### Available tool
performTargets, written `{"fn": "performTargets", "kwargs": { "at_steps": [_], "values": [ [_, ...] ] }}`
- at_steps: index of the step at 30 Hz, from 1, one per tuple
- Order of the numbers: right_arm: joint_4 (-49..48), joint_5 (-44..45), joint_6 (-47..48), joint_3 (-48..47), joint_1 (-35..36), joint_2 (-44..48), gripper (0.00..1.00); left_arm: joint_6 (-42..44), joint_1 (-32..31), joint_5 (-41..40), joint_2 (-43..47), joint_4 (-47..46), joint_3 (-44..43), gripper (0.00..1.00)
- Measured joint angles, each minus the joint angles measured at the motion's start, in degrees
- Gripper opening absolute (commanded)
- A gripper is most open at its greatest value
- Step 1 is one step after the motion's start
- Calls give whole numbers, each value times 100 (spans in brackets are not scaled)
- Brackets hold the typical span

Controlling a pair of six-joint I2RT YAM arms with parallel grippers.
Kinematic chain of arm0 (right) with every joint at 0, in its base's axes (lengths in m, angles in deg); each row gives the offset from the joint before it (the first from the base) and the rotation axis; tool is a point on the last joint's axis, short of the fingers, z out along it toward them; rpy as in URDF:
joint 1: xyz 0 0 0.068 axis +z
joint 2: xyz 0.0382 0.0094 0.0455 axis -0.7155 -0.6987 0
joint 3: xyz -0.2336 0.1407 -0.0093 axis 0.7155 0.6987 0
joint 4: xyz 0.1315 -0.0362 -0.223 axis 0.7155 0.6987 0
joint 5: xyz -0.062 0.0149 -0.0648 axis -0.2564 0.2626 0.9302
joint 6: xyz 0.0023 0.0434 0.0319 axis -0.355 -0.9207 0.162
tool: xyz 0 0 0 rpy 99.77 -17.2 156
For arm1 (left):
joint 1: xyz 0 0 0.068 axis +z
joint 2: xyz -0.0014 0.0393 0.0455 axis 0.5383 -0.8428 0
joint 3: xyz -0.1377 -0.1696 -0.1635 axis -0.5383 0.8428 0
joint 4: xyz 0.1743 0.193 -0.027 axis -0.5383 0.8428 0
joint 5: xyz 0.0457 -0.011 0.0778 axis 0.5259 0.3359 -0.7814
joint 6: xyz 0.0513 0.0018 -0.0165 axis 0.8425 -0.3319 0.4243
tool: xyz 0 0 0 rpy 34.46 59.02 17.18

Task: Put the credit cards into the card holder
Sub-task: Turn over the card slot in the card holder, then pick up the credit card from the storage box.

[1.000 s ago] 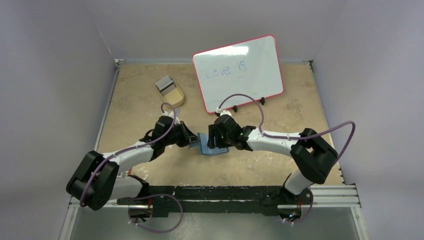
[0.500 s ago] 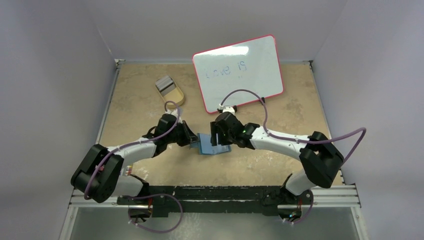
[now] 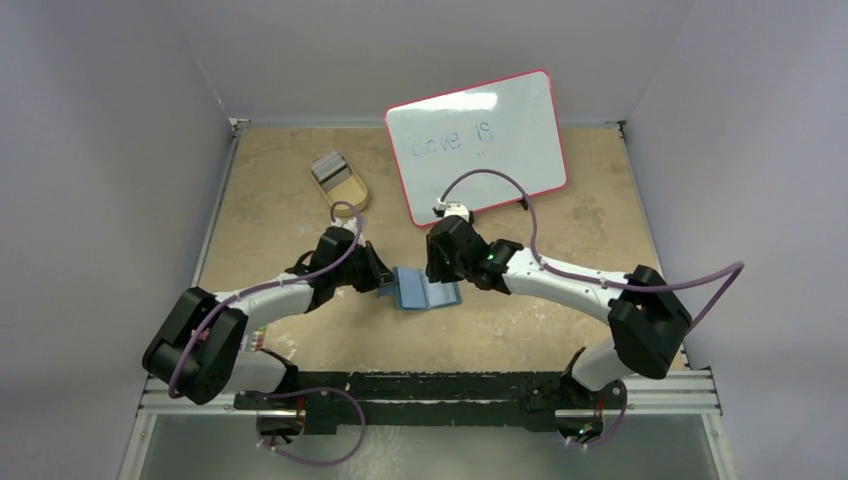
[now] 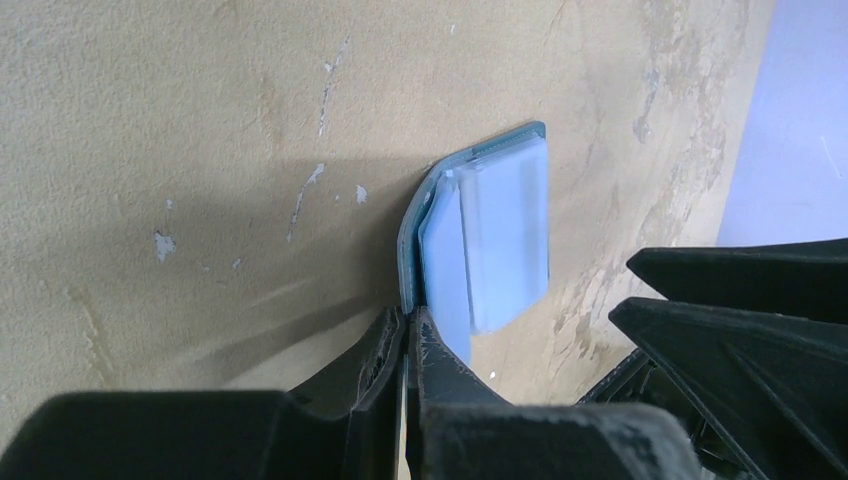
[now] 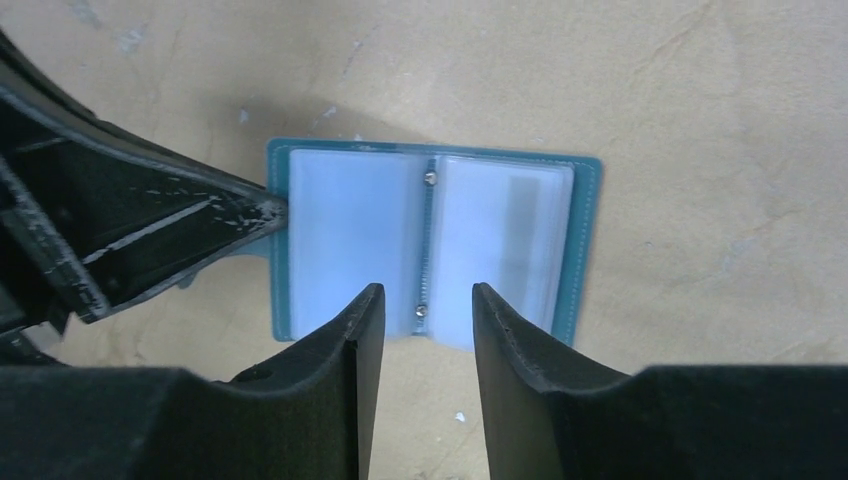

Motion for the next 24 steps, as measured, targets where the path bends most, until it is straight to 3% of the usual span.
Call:
{"fn": "performTargets", "kwargs": {
  "at_steps": [6,13,16,20,24],
  "values": [
    [-457,-310,4,87,0,0,35,105,0,-140,15,205,-28,18],
    [-905,-584,-9,317,0,-398,54,367,0,-815,463,1147,-413,42],
    [-955,-533,-24,323,0,-612,62,669,4,-1353,667,1738,-927,47],
    [-981,-387,-24,321,0,-739,63,1139,243,-1845,691,2323,-1659,63],
    [-966,-210,-2,295,28,-957,64,1539,813,-2129,531,2680,-2181,65]
  ]
}}
